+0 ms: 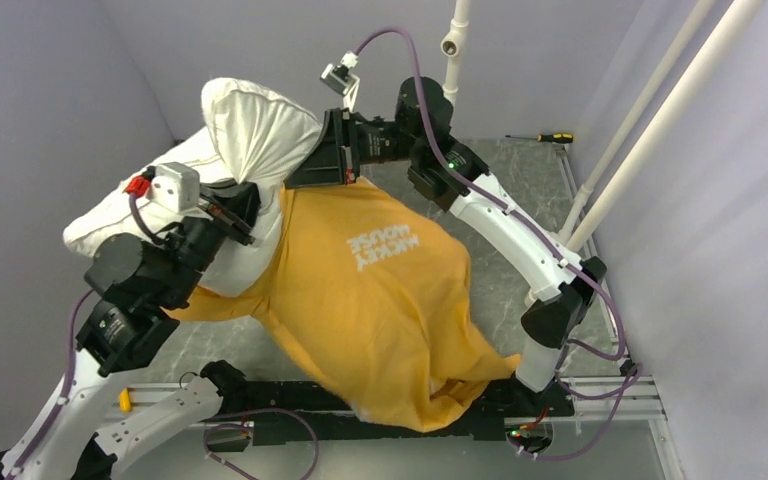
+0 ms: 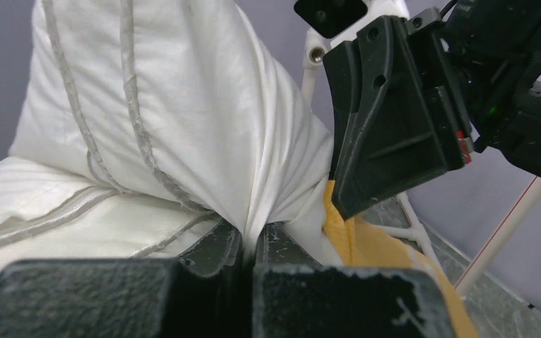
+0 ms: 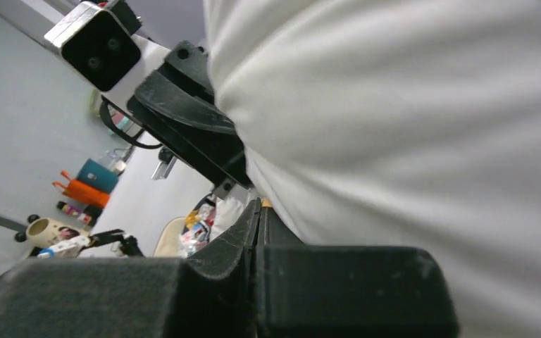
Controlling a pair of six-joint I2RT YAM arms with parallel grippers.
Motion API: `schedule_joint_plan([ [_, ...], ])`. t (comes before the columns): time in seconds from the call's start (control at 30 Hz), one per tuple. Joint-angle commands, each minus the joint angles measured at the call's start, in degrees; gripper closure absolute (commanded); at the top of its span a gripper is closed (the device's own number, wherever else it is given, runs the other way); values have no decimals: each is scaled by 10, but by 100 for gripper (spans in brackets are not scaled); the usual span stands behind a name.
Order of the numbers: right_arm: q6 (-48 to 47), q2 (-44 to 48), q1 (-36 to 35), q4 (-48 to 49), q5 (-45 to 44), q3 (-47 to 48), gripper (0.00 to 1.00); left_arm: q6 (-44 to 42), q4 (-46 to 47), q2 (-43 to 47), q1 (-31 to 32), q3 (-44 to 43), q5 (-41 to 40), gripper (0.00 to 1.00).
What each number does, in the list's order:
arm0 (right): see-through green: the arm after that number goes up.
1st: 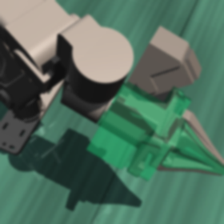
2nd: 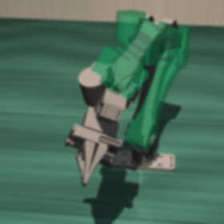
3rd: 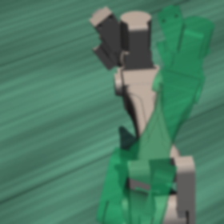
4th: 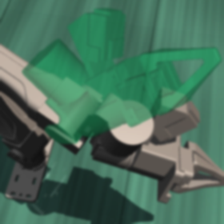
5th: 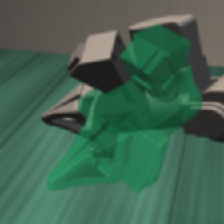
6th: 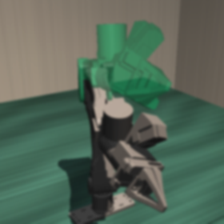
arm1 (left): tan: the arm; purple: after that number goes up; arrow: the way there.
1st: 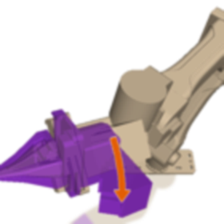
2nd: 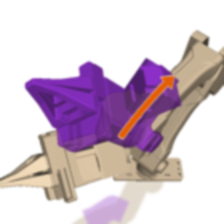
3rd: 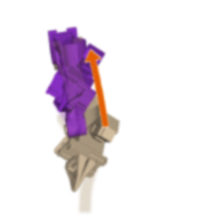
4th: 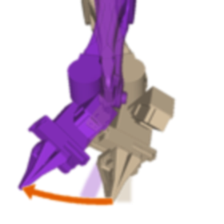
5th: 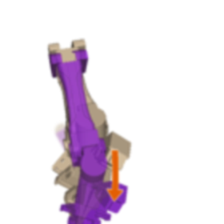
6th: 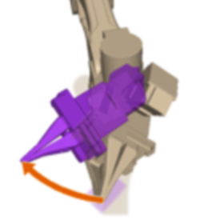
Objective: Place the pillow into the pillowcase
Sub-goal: Stuff the pillow into the pillowcase.
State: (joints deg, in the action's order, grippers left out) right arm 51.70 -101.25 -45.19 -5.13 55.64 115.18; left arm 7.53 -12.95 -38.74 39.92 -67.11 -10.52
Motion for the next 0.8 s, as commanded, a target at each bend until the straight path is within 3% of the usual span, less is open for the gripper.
schedule_joint_plan([
  [0.0,-21,30,52,160,-128,18,100,-39,47,-5,26,-56,107,100],
  [0.2,-50,103,88,146,-180,-130,100,-35,-24,-79,26,-87,100,100],
  [0.4,29,190,118,246,-174,-363,100,47,54,-138,26,-5,124,100],
  [0.6,0,329,138,171,-248,-543,94,118,112,-220,57,58,126,100],
  [0.63,-12,349,141,128,-259,-552,90,125,120,-238,67,60,123,100],
  [0.77,-53,441,145,-36,-350,-546,34,130,140,-284,117,38,108,100],
])
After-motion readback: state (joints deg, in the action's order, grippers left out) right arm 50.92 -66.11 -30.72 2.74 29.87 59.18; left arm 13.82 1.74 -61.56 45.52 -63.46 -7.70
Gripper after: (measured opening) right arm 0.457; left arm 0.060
